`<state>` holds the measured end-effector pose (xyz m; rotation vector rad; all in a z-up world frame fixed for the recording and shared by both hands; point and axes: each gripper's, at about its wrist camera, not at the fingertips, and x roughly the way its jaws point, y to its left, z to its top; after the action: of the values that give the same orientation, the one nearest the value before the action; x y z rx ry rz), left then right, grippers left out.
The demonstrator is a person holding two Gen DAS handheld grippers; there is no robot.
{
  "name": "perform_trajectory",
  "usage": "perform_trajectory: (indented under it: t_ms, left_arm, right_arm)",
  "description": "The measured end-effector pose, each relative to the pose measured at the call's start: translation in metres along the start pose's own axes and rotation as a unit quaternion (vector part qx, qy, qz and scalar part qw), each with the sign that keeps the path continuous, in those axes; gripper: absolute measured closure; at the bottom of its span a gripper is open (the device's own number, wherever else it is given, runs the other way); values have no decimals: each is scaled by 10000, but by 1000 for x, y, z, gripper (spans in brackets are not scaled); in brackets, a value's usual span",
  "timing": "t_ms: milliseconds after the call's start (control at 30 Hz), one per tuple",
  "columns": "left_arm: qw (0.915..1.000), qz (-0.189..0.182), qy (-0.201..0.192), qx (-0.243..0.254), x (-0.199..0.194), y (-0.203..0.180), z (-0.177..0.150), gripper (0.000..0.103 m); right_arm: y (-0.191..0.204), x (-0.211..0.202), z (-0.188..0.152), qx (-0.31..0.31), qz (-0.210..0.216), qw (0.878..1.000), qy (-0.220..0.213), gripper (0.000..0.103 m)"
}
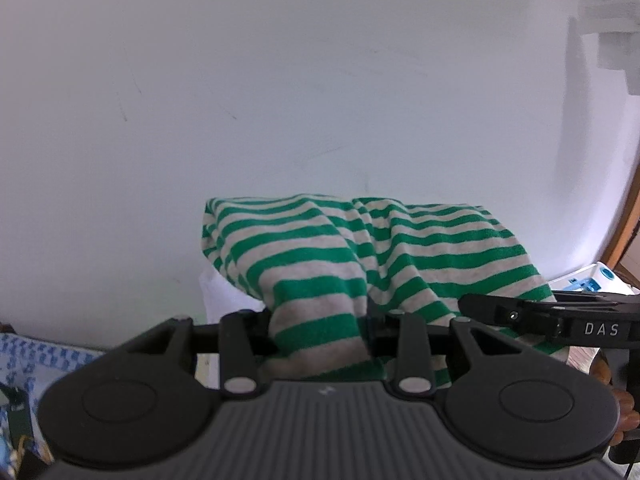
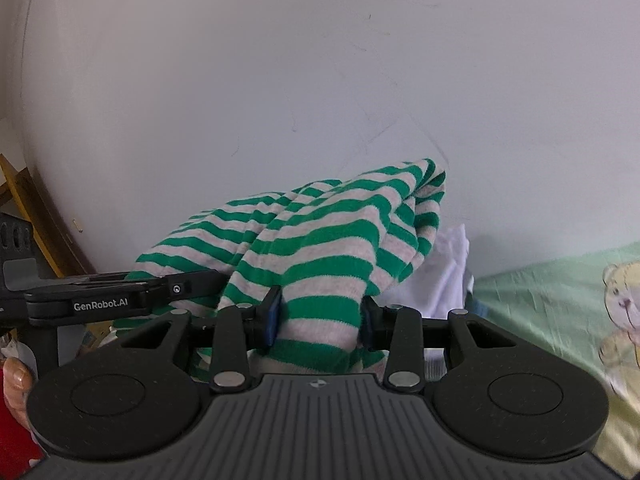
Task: Fold clothes
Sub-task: 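Lift the folded striped shirt off the bed with both grippers, then carry the held striped shirt onto the clothes stack with both grippers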
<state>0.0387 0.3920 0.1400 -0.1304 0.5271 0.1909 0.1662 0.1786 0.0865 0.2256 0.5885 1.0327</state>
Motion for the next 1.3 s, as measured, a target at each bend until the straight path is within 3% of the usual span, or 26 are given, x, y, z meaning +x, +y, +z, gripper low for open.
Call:
perform_trajectory:
  t_ms: [567,800,1000,1133,1300]
  left_arm:
    - [9995,321,2,-44,73,8,27,69]
    - [9988,466,153,48,94,3,20,68]
    - [9974,583,420,-1,113,5,7,60]
    - [9976,558,410,-79,115,13,-4,47]
    - [9972,558,492,-29,133,20,-6,45]
  right_arm:
    - [-26,60,27,-87,-89,9999,66,63]
    - [-34,74,28,-58,-135,9997,188,63]
    - [-41,86,28,-33,-174,9994,292,62]
    - [-46,87,28,-49,-190,9992,347,61]
    - [-51,90,29,-24,-382,9974,607,56]
